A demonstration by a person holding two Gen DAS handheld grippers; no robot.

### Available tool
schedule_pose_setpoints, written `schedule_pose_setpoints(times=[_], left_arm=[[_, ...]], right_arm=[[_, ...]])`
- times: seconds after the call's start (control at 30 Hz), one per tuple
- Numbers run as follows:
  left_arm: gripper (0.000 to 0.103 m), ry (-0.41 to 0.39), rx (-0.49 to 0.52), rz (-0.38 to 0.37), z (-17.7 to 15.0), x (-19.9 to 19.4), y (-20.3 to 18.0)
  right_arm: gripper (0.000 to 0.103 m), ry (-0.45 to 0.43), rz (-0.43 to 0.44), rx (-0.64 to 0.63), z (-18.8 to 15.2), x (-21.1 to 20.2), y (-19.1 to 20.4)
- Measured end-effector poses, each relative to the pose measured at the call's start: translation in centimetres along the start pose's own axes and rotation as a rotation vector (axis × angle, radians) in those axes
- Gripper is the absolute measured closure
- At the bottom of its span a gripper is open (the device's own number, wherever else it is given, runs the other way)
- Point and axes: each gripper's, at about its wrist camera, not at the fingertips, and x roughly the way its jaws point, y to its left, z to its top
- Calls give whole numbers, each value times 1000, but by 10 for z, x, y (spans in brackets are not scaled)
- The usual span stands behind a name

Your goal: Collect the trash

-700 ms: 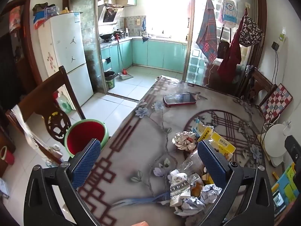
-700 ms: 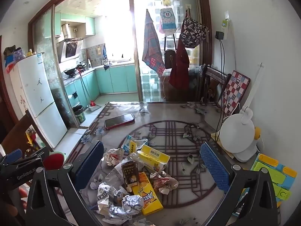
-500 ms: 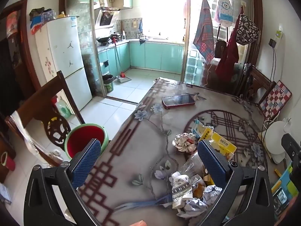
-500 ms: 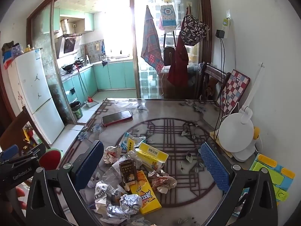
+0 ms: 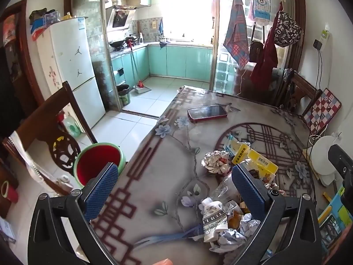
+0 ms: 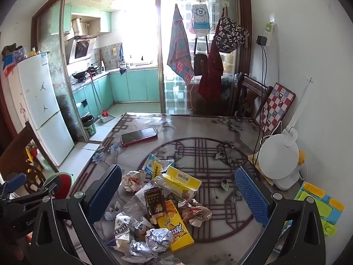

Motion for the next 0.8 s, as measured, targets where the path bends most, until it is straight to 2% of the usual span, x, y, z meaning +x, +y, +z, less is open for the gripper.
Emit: schedule_pose_setpoints(times=[0.3, 0.57, 0.8], left_arm=[[0, 2, -1, 4, 3, -4, 1], [0, -8, 9, -18, 6, -19, 1], [0, 3, 27, -41, 10, -26, -3]], right_arm=[[0, 8, -19, -12, 4, 0, 3], [0, 29, -76, -37, 14, -13, 6], [0, 14, -69, -18, 27, -28, 0]])
